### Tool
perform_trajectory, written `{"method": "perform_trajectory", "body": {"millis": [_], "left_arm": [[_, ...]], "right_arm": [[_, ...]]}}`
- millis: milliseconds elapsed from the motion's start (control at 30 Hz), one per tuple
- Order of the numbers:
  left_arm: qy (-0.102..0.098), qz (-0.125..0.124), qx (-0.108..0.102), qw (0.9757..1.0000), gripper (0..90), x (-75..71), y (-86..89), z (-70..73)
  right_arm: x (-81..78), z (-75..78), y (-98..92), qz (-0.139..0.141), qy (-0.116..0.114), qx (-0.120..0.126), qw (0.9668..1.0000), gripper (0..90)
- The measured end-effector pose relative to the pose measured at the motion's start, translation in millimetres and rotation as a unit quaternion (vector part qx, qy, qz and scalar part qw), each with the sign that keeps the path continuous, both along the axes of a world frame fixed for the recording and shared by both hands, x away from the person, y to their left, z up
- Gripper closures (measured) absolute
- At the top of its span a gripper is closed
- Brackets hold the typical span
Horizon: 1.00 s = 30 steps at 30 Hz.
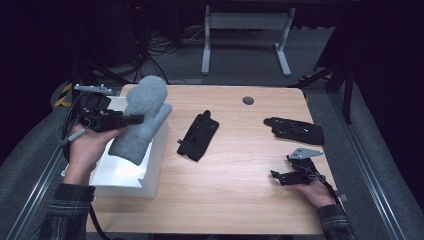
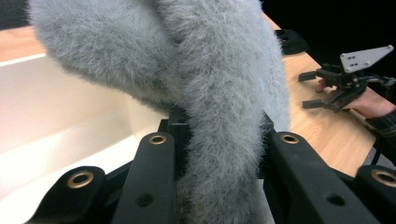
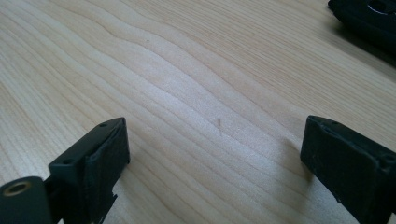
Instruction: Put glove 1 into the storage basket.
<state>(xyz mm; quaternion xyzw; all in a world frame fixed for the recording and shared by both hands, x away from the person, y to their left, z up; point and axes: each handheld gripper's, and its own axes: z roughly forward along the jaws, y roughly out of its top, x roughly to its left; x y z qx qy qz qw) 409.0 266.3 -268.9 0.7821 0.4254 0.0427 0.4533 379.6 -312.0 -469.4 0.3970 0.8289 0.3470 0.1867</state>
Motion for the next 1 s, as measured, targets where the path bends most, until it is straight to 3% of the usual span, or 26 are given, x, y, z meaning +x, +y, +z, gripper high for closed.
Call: {"method": "perform_trajectory", "body": {"millis": [333,600,1000], "left_arm": [[0.034,0.047,-0.005,0.9983,72.0,6.6,27.8,-37.6],[0.065,0.068,0.002,0.9955,72.0,14.2,32.7,-70.6],[0.136,0.076,0.008,0.9878,71.8,30.7,31.3,-131.4]], "right_arm": [[0.2,-0.1,-0.2,-0.001,0.000,0.001,1.0000,8.7],[0.2,-0.1,-0.2,-0.001,0.000,0.002,1.0000,8.7],[0.2,-0.1,-0.2,-0.001,0.000,0.002,1.0000,8.7]]}}
